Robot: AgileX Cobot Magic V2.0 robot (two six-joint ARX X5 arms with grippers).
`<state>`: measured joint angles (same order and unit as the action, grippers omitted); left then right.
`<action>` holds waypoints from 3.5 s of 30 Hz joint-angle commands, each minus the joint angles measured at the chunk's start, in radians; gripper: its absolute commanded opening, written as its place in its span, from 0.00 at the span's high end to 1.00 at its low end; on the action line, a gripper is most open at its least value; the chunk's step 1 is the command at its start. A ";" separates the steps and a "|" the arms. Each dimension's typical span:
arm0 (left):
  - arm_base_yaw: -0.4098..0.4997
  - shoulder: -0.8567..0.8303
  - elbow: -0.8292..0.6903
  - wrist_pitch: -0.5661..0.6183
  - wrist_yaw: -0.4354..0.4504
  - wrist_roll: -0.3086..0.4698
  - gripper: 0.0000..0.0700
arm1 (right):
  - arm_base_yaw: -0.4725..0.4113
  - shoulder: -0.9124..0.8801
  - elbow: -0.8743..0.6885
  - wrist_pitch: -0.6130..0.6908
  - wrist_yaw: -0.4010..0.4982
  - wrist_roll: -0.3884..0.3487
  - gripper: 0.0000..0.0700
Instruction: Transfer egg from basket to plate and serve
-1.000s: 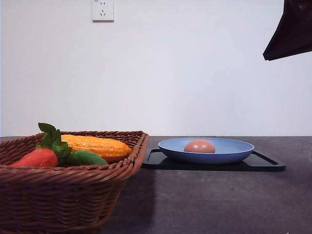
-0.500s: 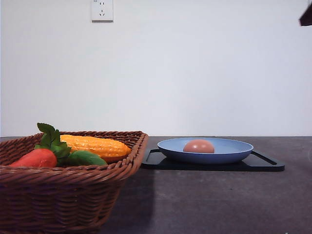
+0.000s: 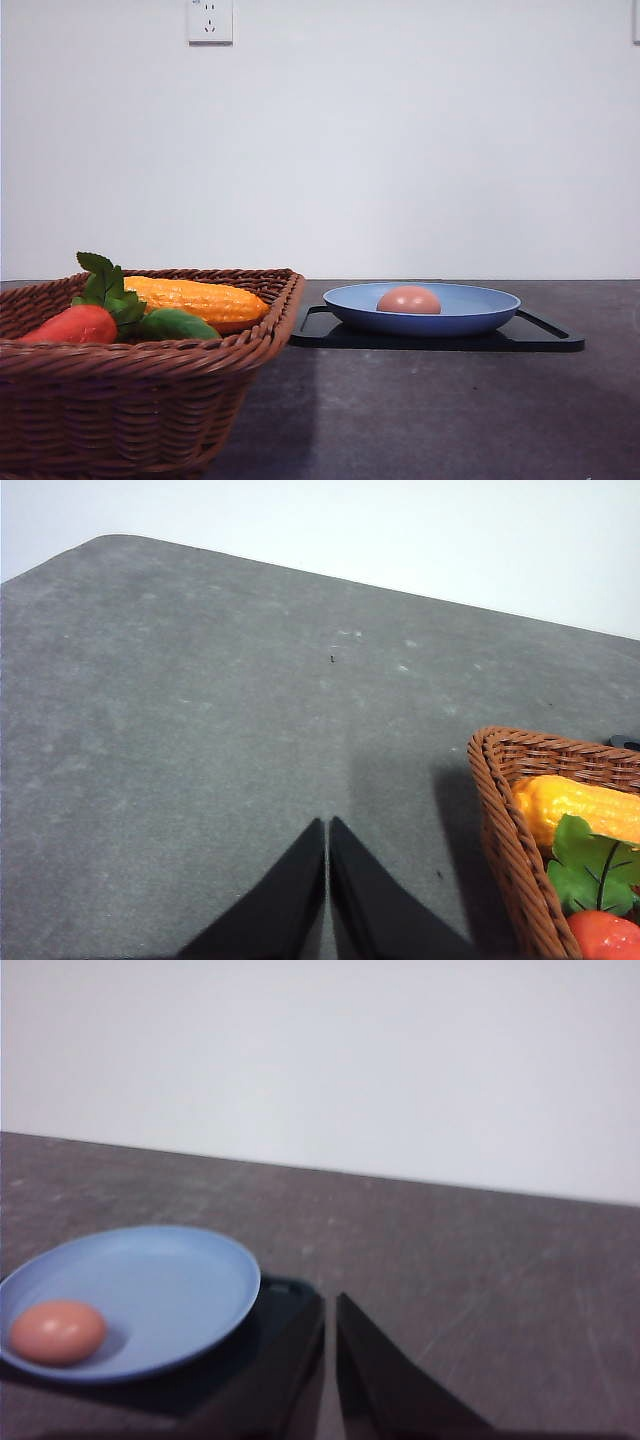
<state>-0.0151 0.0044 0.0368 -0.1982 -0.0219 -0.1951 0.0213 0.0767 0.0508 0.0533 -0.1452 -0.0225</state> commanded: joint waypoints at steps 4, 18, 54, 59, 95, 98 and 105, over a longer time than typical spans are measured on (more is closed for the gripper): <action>0.002 -0.002 -0.020 -0.013 0.002 -0.002 1.00 | -0.007 -0.047 -0.028 -0.078 -0.019 0.037 1.00; 0.002 -0.002 -0.020 -0.012 0.002 -0.002 1.00 | -0.006 -0.073 -0.042 -0.203 -0.018 0.038 1.00; 0.002 -0.002 -0.020 -0.012 0.002 -0.002 1.00 | -0.005 -0.073 -0.042 -0.203 -0.011 0.037 1.00; 0.002 -0.002 -0.020 -0.012 0.002 -0.002 1.00 | -0.005 -0.073 -0.042 -0.203 -0.011 0.037 1.00; 0.002 -0.002 -0.020 -0.012 0.002 -0.002 1.00 | -0.005 -0.073 -0.042 -0.203 -0.011 0.037 1.00; 0.002 -0.002 -0.020 -0.013 0.002 -0.002 1.00 | -0.005 -0.073 -0.042 -0.203 -0.011 0.037 1.00; 0.002 -0.002 -0.020 -0.012 0.002 -0.002 1.00 | -0.005 -0.073 -0.042 -0.203 -0.011 0.037 1.00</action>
<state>-0.0151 0.0044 0.0368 -0.1978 -0.0219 -0.1951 0.0166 0.0063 0.0154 -0.1555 -0.1577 0.0048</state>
